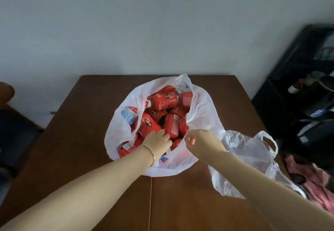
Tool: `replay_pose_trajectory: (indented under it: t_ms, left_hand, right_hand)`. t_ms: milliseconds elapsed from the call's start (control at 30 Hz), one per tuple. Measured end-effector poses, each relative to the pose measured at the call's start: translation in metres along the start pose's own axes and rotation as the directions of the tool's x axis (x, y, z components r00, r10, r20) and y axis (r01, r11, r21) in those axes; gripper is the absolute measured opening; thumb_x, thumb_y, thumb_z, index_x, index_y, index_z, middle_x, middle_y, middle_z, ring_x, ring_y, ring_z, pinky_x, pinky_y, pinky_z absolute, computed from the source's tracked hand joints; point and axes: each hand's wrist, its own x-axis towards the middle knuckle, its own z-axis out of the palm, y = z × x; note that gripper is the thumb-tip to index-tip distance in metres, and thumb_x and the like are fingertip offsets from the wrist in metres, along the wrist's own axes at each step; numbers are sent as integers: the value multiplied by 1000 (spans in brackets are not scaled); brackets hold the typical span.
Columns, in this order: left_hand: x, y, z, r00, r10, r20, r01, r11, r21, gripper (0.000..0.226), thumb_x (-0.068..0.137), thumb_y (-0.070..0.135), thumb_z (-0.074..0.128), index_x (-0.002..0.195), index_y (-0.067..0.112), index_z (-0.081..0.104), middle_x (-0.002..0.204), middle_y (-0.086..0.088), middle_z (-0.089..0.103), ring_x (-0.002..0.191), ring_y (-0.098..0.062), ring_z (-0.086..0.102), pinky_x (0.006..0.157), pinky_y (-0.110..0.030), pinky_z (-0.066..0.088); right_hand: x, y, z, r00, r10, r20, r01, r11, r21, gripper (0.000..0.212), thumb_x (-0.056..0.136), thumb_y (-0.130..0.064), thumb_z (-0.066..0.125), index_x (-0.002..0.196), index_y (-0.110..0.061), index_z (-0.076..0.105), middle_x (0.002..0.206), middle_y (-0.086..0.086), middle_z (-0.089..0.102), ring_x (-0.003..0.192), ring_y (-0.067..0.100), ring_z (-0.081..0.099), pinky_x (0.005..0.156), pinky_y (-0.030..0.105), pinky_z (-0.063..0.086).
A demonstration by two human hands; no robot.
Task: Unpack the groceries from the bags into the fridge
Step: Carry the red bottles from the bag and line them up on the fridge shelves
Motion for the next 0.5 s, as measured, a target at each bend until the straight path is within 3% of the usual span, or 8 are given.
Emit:
replay_pose_trajectory:
  t_ms: [133,200,267,333,400,433,467,500]
  left_hand:
    - [35,-1,20,980,185,78,-200,929,311,45,90,26,58,133,20,46,143,-1,40,131,-29,29,105,-41,30]
    - [43,1,23,971,189,146,-230,906,356,40,91,24,56,130,18,50,140,-3,44,128,-29,32,102,-39,32]
    - [51,-2,18,981,180,74,-194,942,275,36,94,15,50,129,13,51,138,-8,47,128,-29,34,102,-38,34]
    - [50,-13,4,995,45,-93,-38,997,73,36,96,10,44,132,7,47,136,-15,47,127,-30,38,105,-38,36]
    - [46,-32,-19,972,-68,-223,47,994,-99,34,84,12,63,117,5,61,115,-19,60,107,-33,55,91,-35,47]
    - [40,-42,-29,958,-96,-272,61,989,-134,30,72,14,75,101,8,70,98,-16,64,92,-31,61,79,-32,51]
    - [32,-50,-35,960,-130,-250,81,977,-196,26,71,17,76,95,11,71,94,-12,62,90,-29,59,75,-30,51]
    - [24,-54,-38,968,-185,-169,129,946,-296,24,82,21,67,104,13,67,104,-10,57,100,-27,54,82,-30,48]
  right_hand:
    - [26,1,0,998,-46,-40,50,994,98,24,95,-20,45,106,-13,66,104,1,64,88,16,60,78,20,46]
    - [40,-7,-3,991,-108,-79,118,985,126,25,96,-19,43,112,-10,60,115,5,57,97,21,56,85,30,46]
    - [61,-17,-4,981,-175,-82,183,979,95,27,97,-14,40,118,-7,54,123,8,49,106,27,52,88,37,44]
    - [82,-26,-2,970,-236,-57,237,971,14,27,96,-10,37,120,-7,49,123,7,47,107,29,51,84,36,43]
    - [111,-28,6,975,-220,20,220,975,-43,26,94,-8,37,116,-9,51,117,9,50,106,29,52,81,36,41]
    - [122,-27,9,976,-203,75,213,964,-161,27,93,-9,39,115,-10,54,117,8,51,110,29,51,86,36,40]
    - [130,-24,8,974,-185,132,219,920,-326,28,94,-11,41,117,-11,56,121,7,51,115,27,49,94,37,38]
    - [135,-19,7,970,-156,186,227,853,-471,30,94,-15,43,122,-13,55,125,5,52,119,26,47,102,39,33]
